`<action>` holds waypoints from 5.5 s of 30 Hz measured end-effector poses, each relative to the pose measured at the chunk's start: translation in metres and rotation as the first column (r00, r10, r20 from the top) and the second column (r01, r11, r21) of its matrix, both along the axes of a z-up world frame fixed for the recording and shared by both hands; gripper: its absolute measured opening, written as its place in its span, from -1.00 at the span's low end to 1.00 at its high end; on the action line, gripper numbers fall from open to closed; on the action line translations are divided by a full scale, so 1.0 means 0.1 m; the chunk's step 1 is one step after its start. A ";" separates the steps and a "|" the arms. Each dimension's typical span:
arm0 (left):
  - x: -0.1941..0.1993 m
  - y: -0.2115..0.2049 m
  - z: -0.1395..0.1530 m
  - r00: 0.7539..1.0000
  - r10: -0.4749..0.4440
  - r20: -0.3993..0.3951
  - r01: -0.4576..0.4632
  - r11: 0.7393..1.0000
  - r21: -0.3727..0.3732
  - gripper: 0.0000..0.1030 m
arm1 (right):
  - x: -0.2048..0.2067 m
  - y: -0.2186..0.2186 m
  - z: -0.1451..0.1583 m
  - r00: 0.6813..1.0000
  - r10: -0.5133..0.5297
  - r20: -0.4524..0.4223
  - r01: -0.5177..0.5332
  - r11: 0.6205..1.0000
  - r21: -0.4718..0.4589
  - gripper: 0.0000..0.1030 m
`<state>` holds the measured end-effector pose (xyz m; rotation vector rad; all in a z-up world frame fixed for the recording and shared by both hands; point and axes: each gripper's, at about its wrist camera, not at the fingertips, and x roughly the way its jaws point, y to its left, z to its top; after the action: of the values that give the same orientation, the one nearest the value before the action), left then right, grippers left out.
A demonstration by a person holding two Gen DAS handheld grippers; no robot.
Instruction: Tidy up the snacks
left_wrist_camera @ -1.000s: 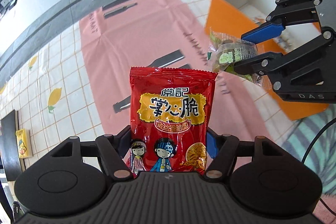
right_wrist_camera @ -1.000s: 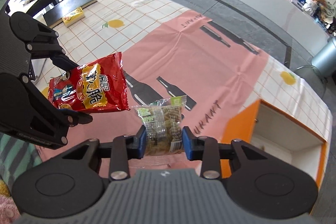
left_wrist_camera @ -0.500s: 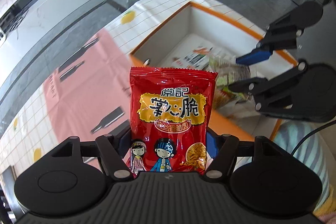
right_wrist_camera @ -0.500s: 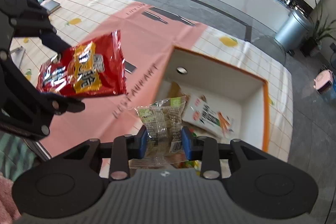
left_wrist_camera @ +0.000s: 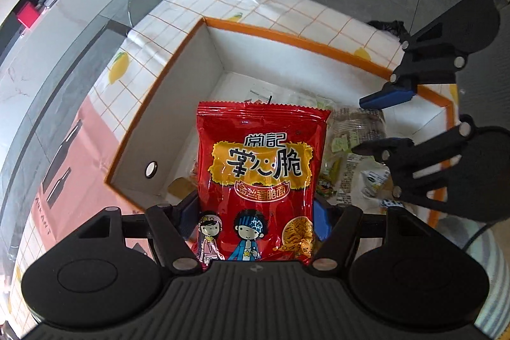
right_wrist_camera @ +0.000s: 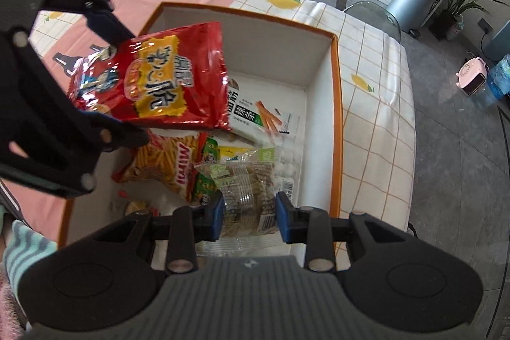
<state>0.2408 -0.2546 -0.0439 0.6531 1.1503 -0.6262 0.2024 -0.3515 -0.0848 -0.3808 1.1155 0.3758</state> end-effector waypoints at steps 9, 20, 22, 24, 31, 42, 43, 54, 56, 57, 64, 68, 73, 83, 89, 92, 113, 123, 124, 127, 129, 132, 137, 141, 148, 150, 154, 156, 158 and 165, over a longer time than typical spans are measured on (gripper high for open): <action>0.17 -0.11 -0.31 0.999 -0.031 -0.034 0.033 0.998 0.057 0.53 | 0.14 0.01 -0.29 0.999 0.035 -0.035 -0.035 0.999 0.018 -0.41; 0.28 -0.13 -0.55 0.998 -0.038 -0.055 0.041 0.998 0.057 0.53 | 0.18 0.05 -0.46 0.997 0.059 -0.052 -0.058 0.998 0.034 -0.41; 0.30 -0.14 -0.59 0.997 -0.045 -0.062 0.049 0.997 0.061 0.53 | 0.20 0.07 -0.49 0.996 0.068 -0.056 -0.066 0.997 0.033 -0.41; 0.32 -0.15 -0.62 0.996 -0.053 -0.071 0.057 0.996 0.063 0.53 | 0.24 0.07 -0.51 0.995 0.073 -0.065 -0.070 0.997 0.040 -0.41; 0.40 -0.12 -0.74 0.993 -0.052 -0.110 0.059 0.996 0.063 0.53 | 0.32 0.08 -0.55 0.992 0.100 -0.079 -0.097 0.994 0.045 -0.39; 0.44 -0.07 -0.77 0.992 -0.041 -0.119 0.046 0.998 0.037 0.71 | 0.25 0.08 -0.56 0.992 0.101 -0.076 -0.098 0.994 0.041 -0.19; 0.42 -0.06 -0.75 0.993 -0.040 -0.115 0.044 0.999 0.031 0.72 | 0.24 0.07 -0.55 0.992 0.094 -0.079 -0.091 0.995 0.038 -0.14; 0.05 0.16 -0.07 0.999 0.032 -0.008 -0.033 0.995 -0.096 0.73 | -0.01 0.09 -0.04 0.999 0.022 -0.043 -0.021 0.999 0.026 0.44; -0.08 0.22 0.14 0.998 0.038 0.040 -0.033 0.993 -0.116 0.73 | -0.09 0.11 0.12 1.000 0.024 -0.020 -0.023 0.999 0.028 0.45; -0.14 0.26 0.26 0.997 0.043 0.064 -0.035 0.992 -0.125 0.73 | -0.13 0.13 0.22 1.000 0.025 -0.003 -0.025 0.999 0.031 0.45; -0.59 0.68 1.06 0.960 0.200 0.194 -0.151 0.959 -0.241 0.73 | -0.49 0.27 0.83 0.995 -0.029 0.093 0.020 0.995 0.097 0.46; -0.98 1.04 1.30 0.930 0.293 0.221 -0.208 0.917 -0.340 0.73 | -0.88 0.39 1.14 0.979 -0.062 0.195 0.030 0.986 0.162 0.59; -1.53 1.52 1.44 0.864 0.427 0.266 -0.284 0.850 -0.443 0.73 | -1.44 0.65 1.33 0.944 -0.088 0.318 0.027 0.981 0.190 0.60; -2.47 2.03 1.48 0.671 0.616 0.411 -0.347 0.752 -0.560 0.76 | -2.47 0.97 1.62 0.835 -0.233 0.499 0.052 0.935 0.350 0.66; -2.74 2.17 1.17 0.593 0.676 0.437 -0.377 0.712 -0.592 0.77 | -3.02 1.21 1.27 0.745 -0.341 0.574 0.086 0.901 0.425 0.68; -2.83 2.24 1.07 0.567 0.701 0.433 -0.409 0.695 -0.591 0.87 | -3.16 1.29 1.09 0.718 -0.372 0.588 0.116 0.897 0.426 0.68; -2.89 2.35 0.56 0.604 0.721 0.339 -0.513 0.678 -0.526 0.88 | -3.03 1.44 0.40 0.780 -0.399 0.482 0.211 0.893 0.397 0.70; -2.86 2.42 0.51 0.598 0.734 0.321 -0.547 0.667 -0.507 0.88 | -2.97 1.46 0.34 0.800 -0.388 0.457 0.212 0.896 0.390 0.70; -2.86 2.42 0.52 0.598 0.734 0.321 -0.546 0.667 -0.507 0.88 | -2.97 1.46 0.34 0.800 -0.387 0.458 0.210 0.896 0.390 0.70; -2.86 2.42 0.52 0.598 0.733 0.324 -0.546 0.668 -0.505 0.88 | -2.96 1.47 0.35 0.800 -0.383 0.461 0.207 0.898 0.388 0.70; -2.87 2.43 0.52 0.598 0.734 0.323 -0.549 0.668 -0.503 0.88 | -2.96 1.47 0.36 0.800 -0.383 0.461 0.206 0.898 0.388 0.70; -2.86 2.45 0.52 0.597 0.738 0.316 -0.554 0.664 -0.503 0.88 | -2.95 1.47 0.35 0.804 -0.380 0.457 0.204 0.899 0.388 0.70; -2.85 2.47 0.53 0.592 0.743 0.313 -0.560 0.658 -0.503 0.88 | -2.95 1.48 0.34 0.807 -0.371 0.460 0.196 0.902 0.385 0.71; -2.85 2.48 0.54 0.594 0.743 0.309 -0.562 0.658 -0.502 0.88 | -2.94 1.48 0.34 0.810 -0.370 0.456 0.195 0.902 0.385 0.73; -2.85 2.47 0.54 0.592 0.744 0.309 -0.564 0.657 -0.500 0.88 | -2.92 1.49 0.34 0.812 -0.365 0.456 0.191 0.903 0.384 0.74; -2.85 2.48 0.54 0.592 0.744 0.311 -0.563 0.657 -0.501 0.88 | -2.93 1.49 0.34 0.812 -0.364 0.456 0.188 0.903 0.385 0.74; -2.85 2.50 0.54 0.587 0.750 0.306 -0.568 0.650 -0.505 0.88 | -2.92 1.49 0.33 0.814 -0.362 0.453 0.188 0.904 0.385 0.75; -2.85 2.50 0.53 0.586 0.751 0.305 -0.571 0.649 -0.503 0.88 | -2.92 1.49 0.33 0.816 -0.362 0.451 0.188 0.903 0.385 0.75; -2.85 2.50 0.53 0.586 0.751 0.305 -0.571 0.650 -0.502 0.88 | -2.93 1.49 0.33 0.816 -0.362 0.452 0.188 0.904 0.385 0.75; -2.86 2.51 0.55 0.583 0.753 0.306 -0.570 0.647 -0.506 0.88 | -2.92 1.49 0.33 0.813 -0.365 0.454 0.189 0.903 0.386 0.77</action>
<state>-0.0457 -0.0034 0.0107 -0.0016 0.6735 0.0293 -0.0898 -0.2022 -0.0520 -0.0082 0.5468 0.1679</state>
